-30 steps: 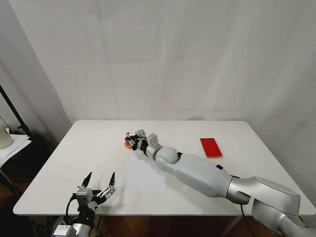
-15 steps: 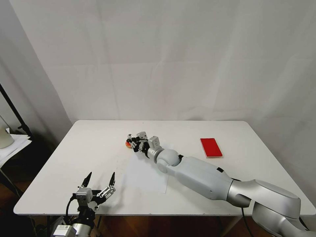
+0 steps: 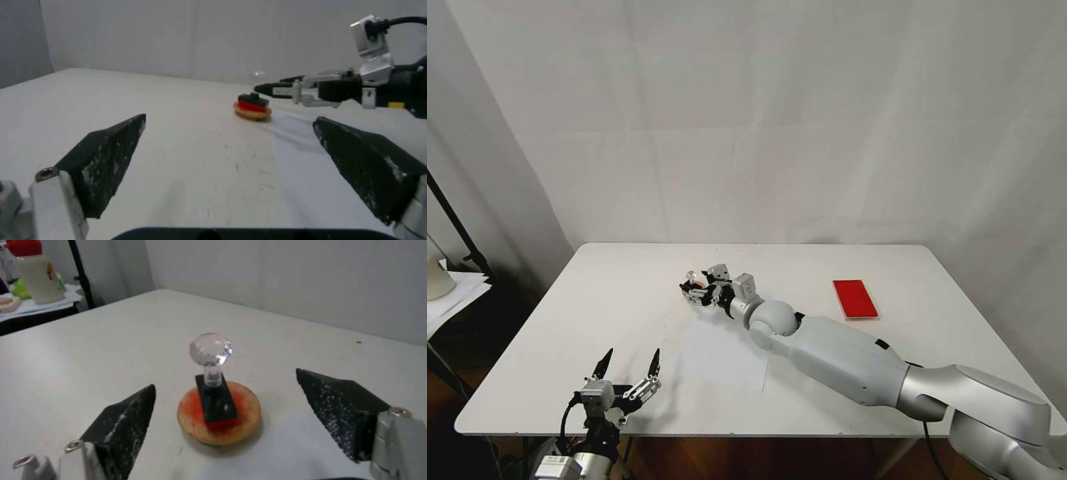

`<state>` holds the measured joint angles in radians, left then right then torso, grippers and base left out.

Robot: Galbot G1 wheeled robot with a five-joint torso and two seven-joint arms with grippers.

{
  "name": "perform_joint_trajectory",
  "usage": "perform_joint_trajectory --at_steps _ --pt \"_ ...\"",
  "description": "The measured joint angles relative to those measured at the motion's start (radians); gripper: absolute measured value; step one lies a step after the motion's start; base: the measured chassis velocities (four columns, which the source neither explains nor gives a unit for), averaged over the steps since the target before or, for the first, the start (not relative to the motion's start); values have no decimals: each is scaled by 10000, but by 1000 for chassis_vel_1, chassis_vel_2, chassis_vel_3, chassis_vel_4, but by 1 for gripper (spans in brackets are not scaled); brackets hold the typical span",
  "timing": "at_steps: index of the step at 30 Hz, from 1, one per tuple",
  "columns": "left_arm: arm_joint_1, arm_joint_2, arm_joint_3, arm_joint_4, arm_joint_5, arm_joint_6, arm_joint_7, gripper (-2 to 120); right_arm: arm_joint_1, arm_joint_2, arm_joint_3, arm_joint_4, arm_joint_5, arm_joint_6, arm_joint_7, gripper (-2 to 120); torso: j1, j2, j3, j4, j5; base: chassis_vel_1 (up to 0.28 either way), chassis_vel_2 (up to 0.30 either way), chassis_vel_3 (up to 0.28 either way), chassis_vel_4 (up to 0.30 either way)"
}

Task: Pick up the stamp from the ink pad and place it onto another ink pad.

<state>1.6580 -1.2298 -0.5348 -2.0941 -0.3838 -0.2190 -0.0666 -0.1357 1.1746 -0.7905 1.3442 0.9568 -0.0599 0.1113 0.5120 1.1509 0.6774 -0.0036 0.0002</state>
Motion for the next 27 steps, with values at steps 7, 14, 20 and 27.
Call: perform_joint_trajectory --at_steps 7,14,20,27 --pt "0 0 0 0 0 0 0 100 -345 -2889 73 2499 -1261 -23 -1 107 0 0 0 -1 4 0 0 0 0" --pt "-6 0 0 0 0 0 1 100 -2587 -5631 2272 4476 -1925 696 476 114 -1 1 -1 -4 3 0 0 0 0" --pt "0 1 0 0 0 0 -1 100 -6713 -7051 5827 6126 -1757 1538 1853 113 -1 2 -2 -4 3 0 0 0 0" --pt "0 0 0 0 0 0 0 100 -11359 -6695 9527 7289 -2078 2151 2864 104 -2 1 -2 -2 1 0 0 0 0"
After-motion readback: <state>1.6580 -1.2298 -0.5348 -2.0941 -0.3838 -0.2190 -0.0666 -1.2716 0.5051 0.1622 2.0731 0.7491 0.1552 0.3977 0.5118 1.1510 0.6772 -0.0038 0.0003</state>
